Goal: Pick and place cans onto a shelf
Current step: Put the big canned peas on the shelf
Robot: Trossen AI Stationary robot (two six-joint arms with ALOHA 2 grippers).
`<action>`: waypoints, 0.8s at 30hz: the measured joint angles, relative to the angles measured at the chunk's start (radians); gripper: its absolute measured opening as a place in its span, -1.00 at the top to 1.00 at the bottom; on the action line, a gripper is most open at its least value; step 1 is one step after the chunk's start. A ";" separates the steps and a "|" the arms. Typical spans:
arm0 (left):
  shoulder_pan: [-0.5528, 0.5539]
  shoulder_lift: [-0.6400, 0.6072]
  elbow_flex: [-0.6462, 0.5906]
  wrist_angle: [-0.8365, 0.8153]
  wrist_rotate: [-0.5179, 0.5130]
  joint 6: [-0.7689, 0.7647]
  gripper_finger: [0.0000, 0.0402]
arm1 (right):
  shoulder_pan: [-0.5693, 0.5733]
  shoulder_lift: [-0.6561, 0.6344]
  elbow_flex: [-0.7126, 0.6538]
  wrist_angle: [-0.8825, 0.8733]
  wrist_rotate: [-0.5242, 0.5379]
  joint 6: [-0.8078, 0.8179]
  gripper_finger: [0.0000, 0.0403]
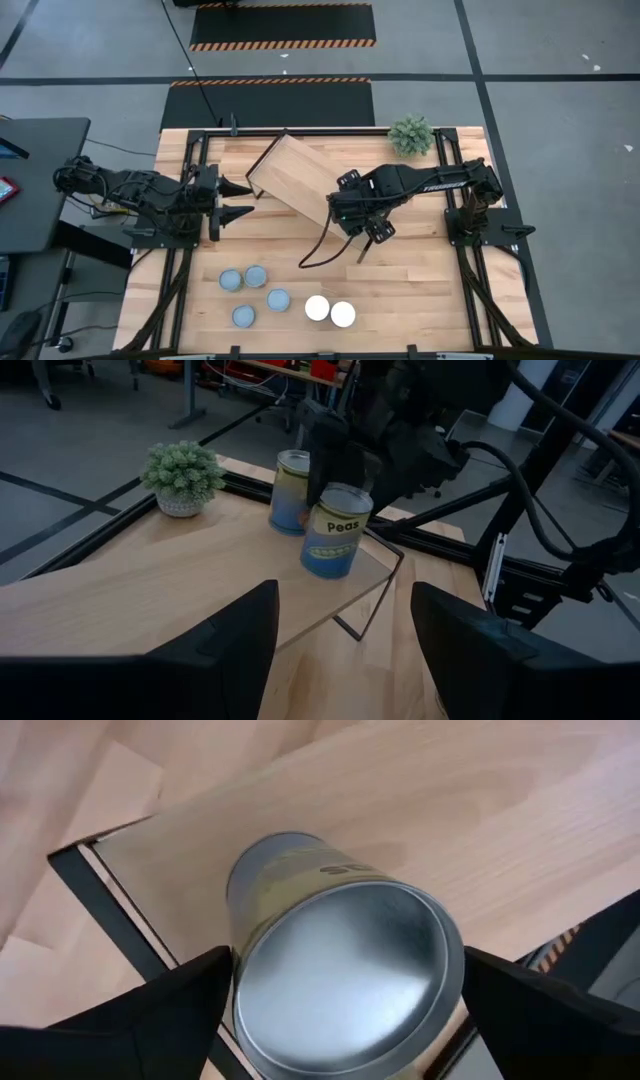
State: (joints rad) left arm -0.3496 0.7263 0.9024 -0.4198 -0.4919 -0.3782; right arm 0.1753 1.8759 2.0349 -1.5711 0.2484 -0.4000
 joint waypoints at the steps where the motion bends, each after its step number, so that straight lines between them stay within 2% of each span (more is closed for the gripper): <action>1: 0.000 0.000 0.000 0.000 0.000 0.000 -0.17 | 0.000 0.000 0.000 0.000 -0.004 0.005 -0.92; 12: 0.000 0.000 0.000 0.000 0.000 0.000 -0.17 | -0.013 0.000 0.010 0.028 -0.103 0.246 -0.95; 24: 0.000 0.000 0.000 0.000 0.001 0.010 -0.17 | -0.025 0.000 0.059 0.086 -0.201 0.303 -0.97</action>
State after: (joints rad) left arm -0.3500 0.7261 0.9024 -0.4202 -0.4911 -0.3685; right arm 0.1505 1.8756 2.0941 -1.4850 0.0473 -0.0967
